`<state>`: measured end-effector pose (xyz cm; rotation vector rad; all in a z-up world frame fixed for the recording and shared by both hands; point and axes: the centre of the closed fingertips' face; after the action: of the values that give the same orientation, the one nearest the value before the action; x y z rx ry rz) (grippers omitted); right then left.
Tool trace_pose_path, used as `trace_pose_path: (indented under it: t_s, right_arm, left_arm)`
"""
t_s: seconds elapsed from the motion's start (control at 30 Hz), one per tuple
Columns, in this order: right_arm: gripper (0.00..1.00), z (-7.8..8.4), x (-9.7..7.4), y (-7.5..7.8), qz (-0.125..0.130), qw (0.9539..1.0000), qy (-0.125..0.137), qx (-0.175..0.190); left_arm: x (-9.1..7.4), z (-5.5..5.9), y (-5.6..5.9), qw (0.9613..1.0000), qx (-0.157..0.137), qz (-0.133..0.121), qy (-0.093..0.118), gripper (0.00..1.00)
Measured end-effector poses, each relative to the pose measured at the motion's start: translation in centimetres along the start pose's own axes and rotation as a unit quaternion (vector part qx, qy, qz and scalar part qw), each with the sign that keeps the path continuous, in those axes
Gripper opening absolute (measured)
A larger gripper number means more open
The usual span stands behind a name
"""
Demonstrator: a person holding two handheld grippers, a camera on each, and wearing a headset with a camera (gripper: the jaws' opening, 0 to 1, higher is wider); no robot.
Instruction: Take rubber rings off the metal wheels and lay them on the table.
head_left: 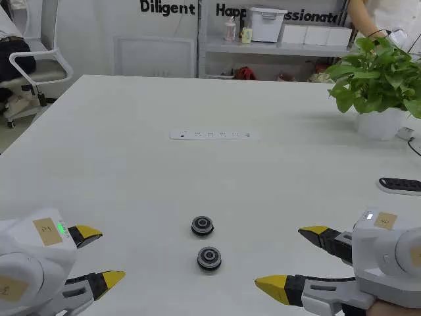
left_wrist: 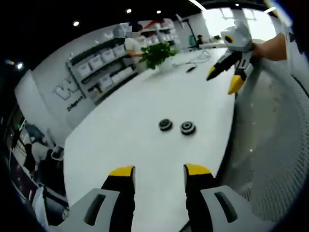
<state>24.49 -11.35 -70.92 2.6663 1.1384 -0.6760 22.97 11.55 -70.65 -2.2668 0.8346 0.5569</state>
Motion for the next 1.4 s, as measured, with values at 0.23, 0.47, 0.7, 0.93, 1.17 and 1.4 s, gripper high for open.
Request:
trace_pose_path:
  t_s: [0.23,0.47,0.7,0.93,1.17,1.4]
  right_arm:
    - [0.7,0.23,0.04,-0.28,-0.008,0.9999,-0.006,0.004]
    - [0.68,0.32,0.09,-0.52,-0.016,0.9998,-0.009,0.004]
    - [0.68,0.36,0.12,-0.62,-0.02,0.9998,-0.009,0.003]
    - [0.68,0.29,0.09,-0.5,-0.018,0.9998,-0.008,0.0]
    - [0.68,0.24,0.07,-0.44,-0.017,0.9998,-0.006,-0.002]
    - [0.68,0.26,0.05,-0.41,-0.016,0.9998,-0.008,-0.004]
  left_arm:
    - [-0.13,0.01,-0.12,1.0,-0.001,-0.005,-0.002,0.39]
    - [-0.14,0.04,-0.05,1.0,-0.002,-0.005,-0.004,0.39]
    - [-0.06,0.18,0.0,1.0,-0.003,-0.003,-0.008,0.39]
    - [0.04,0.29,0.2,0.9999,-0.004,0.004,-0.011,0.39]
    - [0.17,0.54,0.19,0.9999,-0.004,0.008,-0.012,0.39]
    - [0.22,0.65,0.3,0.9998,-0.003,0.013,-0.011,0.39]
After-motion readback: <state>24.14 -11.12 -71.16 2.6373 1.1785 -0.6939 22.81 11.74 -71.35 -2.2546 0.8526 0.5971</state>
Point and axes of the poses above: the centre of the closed fingertips' face, and the gripper's own axes: x roughly forward along the fingers, y roughly to its right, z roughly out of its underside, and after that the axes turned 4 degrees about x, right-handed
